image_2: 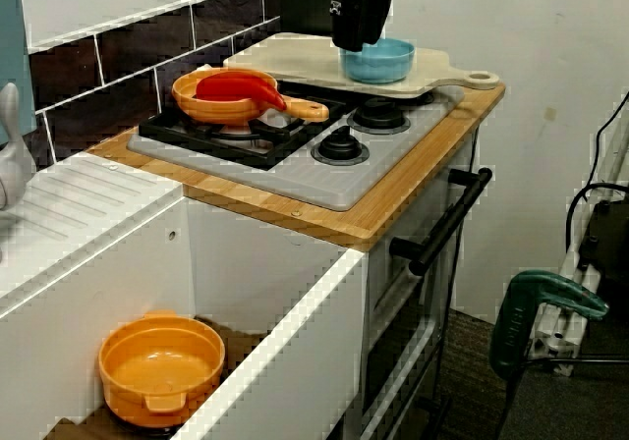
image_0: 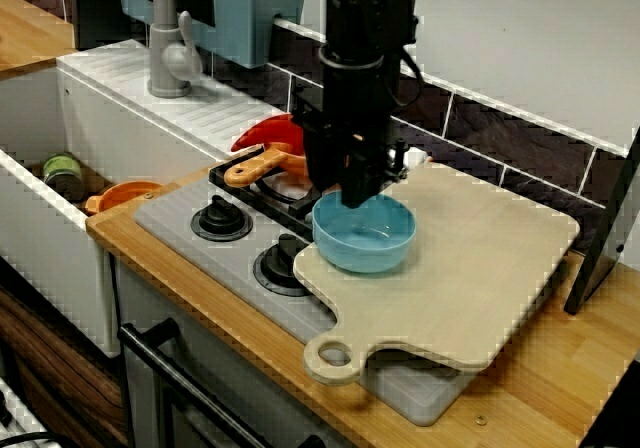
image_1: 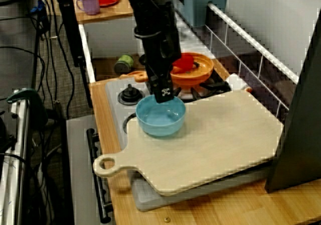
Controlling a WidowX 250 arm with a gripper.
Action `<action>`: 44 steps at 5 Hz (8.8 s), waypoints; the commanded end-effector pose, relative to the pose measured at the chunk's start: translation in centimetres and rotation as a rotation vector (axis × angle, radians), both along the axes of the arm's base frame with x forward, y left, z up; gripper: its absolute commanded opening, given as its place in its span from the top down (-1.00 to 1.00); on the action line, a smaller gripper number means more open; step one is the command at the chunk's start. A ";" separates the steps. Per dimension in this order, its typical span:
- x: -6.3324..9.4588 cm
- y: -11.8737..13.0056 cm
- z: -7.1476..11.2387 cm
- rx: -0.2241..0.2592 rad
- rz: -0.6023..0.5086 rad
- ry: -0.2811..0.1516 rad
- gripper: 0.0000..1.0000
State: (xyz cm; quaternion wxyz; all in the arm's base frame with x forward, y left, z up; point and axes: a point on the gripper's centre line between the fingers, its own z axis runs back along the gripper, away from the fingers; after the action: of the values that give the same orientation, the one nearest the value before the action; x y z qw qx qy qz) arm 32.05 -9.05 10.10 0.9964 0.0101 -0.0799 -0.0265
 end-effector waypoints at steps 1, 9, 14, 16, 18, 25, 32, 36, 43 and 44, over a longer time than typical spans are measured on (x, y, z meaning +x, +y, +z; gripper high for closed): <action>0.7 0.2 3.1 -0.039 -0.005 -0.038 -1.00; -4.6 1.2 3.1 -0.040 -0.227 -0.015 -1.00; -6.7 0.4 0.5 -0.006 -0.297 -0.028 -1.00; -6.8 -0.5 0.0 0.008 -0.275 -0.048 -1.00; -7.1 -1.0 -0.9 0.027 -0.253 -0.052 -1.00; -4.9 -1.5 -2.2 0.030 -0.222 -0.034 1.00; 1.6 -3.6 -1.7 0.004 -0.127 -0.017 1.00; 3.6 -3.9 -0.7 -0.008 -0.102 -0.013 1.00; 4.4 -1.8 1.3 -0.013 -0.073 0.008 -1.00; 2.9 -0.8 2.1 -0.010 -0.086 0.009 -1.00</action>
State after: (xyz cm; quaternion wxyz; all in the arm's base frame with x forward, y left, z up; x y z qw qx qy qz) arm 35.25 -9.76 9.60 0.9971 0.0080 -0.0436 -0.0615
